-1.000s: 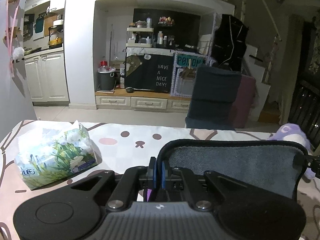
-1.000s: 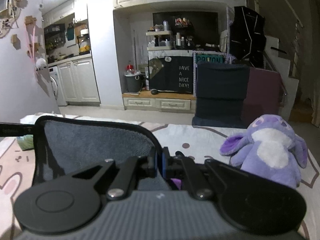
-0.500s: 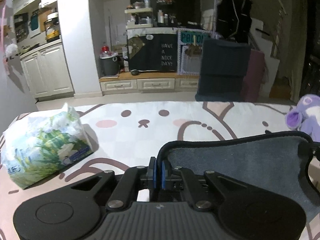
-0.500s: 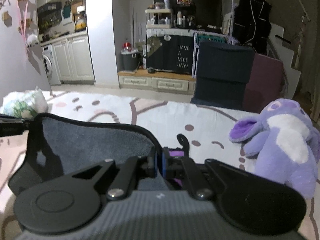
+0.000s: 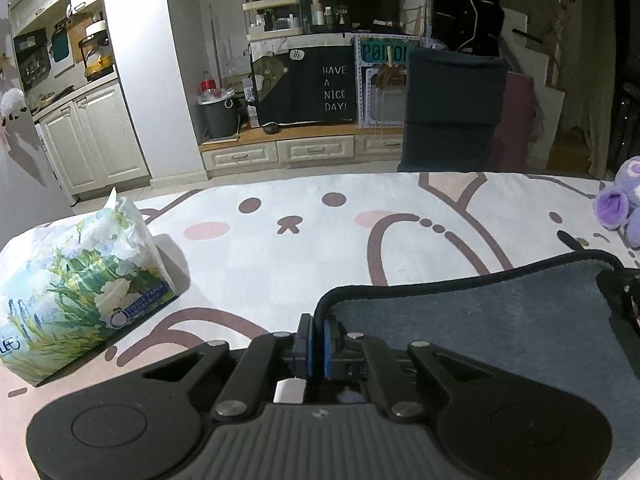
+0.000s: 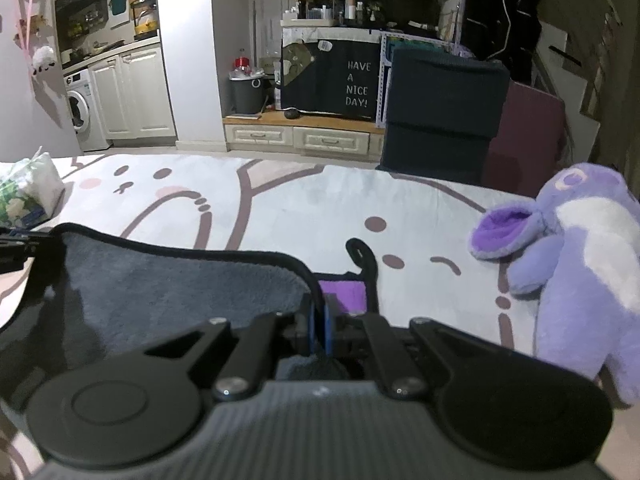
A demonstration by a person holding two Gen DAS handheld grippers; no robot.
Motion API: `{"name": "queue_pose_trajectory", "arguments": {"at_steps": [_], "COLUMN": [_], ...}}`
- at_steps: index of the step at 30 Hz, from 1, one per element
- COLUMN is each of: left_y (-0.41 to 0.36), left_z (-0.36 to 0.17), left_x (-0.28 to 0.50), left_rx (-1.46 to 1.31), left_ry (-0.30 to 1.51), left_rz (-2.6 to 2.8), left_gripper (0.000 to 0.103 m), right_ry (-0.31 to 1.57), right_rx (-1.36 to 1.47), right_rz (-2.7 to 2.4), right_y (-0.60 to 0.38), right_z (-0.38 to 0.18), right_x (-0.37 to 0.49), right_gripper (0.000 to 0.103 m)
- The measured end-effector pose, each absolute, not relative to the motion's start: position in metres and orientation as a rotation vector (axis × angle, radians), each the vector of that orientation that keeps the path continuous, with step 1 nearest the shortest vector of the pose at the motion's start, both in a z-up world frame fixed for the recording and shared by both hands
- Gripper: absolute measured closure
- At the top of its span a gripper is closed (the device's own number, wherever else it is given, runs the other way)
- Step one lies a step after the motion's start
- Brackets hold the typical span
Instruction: Fold towel
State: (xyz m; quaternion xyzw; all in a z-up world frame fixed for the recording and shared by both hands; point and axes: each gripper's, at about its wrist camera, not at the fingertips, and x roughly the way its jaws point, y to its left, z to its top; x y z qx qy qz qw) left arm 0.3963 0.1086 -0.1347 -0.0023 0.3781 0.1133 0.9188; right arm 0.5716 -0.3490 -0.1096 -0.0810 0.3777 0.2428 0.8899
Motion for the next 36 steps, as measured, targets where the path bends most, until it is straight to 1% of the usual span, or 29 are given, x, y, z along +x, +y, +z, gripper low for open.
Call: {"name": "queue_pose_trajectory", "arguments": {"at_steps": [5, 6, 7, 8, 9, 10, 11, 14, 15, 16, 17, 18, 20, 21, 22, 23, 24, 25, 28, 36], "left_y": [0.110, 0.110, 0.110, 0.110, 0.110, 0.111, 0.111, 0.113, 0.114, 0.114, 0.114, 0.114, 0.115, 0.116, 0.116, 0.117, 0.117, 0.116, 0.113, 0.109], "left_z": [-0.140, -0.141, -0.141, -0.142, -0.142, -0.142, -0.142, -0.142, -0.141, -0.141, -0.141, -0.140, -0.138, -0.137, -0.136, -0.135, -0.134, -0.132, -0.127, -0.107], "left_x": [0.399, 0.399, 0.399, 0.399, 0.399, 0.399, 0.399, 0.398, 0.398, 0.397, 0.397, 0.396, 0.396, 0.395, 0.395, 0.394, 0.393, 0.392, 0.388, 0.373], "left_rx": [-0.001, 0.000, 0.002, 0.004, 0.007, 0.008, 0.008, 0.002, -0.002, -0.003, -0.002, 0.002, 0.000, -0.010, -0.020, -0.029, -0.035, -0.039, -0.037, -0.067], "left_ry": [0.781, 0.783, 0.783, 0.784, 0.785, 0.787, 0.788, 0.794, 0.796, 0.798, 0.800, 0.803, 0.807, 0.811, 0.813, 0.814, 0.816, 0.818, 0.815, 0.797], "left_rz": [0.245, 0.249, 0.253, 0.256, 0.262, 0.267, 0.271, 0.273, 0.271, 0.270, 0.272, 0.273, 0.271, 0.270, 0.270, 0.272, 0.273, 0.272, 0.265, 0.251], "left_gripper": [0.089, 0.083, 0.076, 0.072, 0.065, 0.060, 0.058, 0.046, 0.039, 0.031, 0.027, 0.023, 0.018, 0.013, 0.010, 0.008, 0.006, 0.004, 0.002, 0.000], "right_ry": [0.797, 0.797, 0.796, 0.797, 0.799, 0.802, 0.805, 0.814, 0.817, 0.821, 0.823, 0.826, 0.828, 0.825, 0.824, 0.824, 0.821, 0.816, 0.804, 0.792], "right_rx": [-0.154, -0.149, -0.149, -0.150, -0.152, -0.155, -0.156, -0.157, -0.159, -0.160, -0.161, -0.162, -0.164, -0.162, -0.156, -0.150, -0.143, -0.139, -0.123, -0.101], "right_rz": [0.491, 0.490, 0.486, 0.481, 0.476, 0.467, 0.463, 0.443, 0.438, 0.432, 0.424, 0.414, 0.404, 0.401, 0.400, 0.400, 0.398, 0.398, 0.406, 0.438], "right_y": [-0.349, -0.349, -0.349, -0.350, -0.350, -0.350, -0.351, -0.354, -0.356, -0.357, -0.358, -0.359, -0.362, -0.363, -0.365, -0.366, -0.367, -0.367, -0.370, -0.374], "right_z": [-0.118, -0.120, -0.121, -0.122, -0.123, -0.123, -0.124, -0.126, -0.126, -0.127, -0.127, -0.127, -0.127, -0.126, -0.125, -0.124, -0.122, -0.120, -0.112, -0.090], "right_x": [0.579, 0.579, 0.580, 0.581, 0.581, 0.582, 0.583, 0.585, 0.586, 0.588, 0.589, 0.590, 0.591, 0.591, 0.592, 0.592, 0.591, 0.591, 0.588, 0.574], "right_gripper": [0.094, 0.094, 0.090, 0.084, 0.080, 0.073, 0.070, 0.057, 0.054, 0.049, 0.044, 0.041, 0.030, 0.028, 0.022, 0.017, 0.014, 0.010, 0.001, 0.000]}}
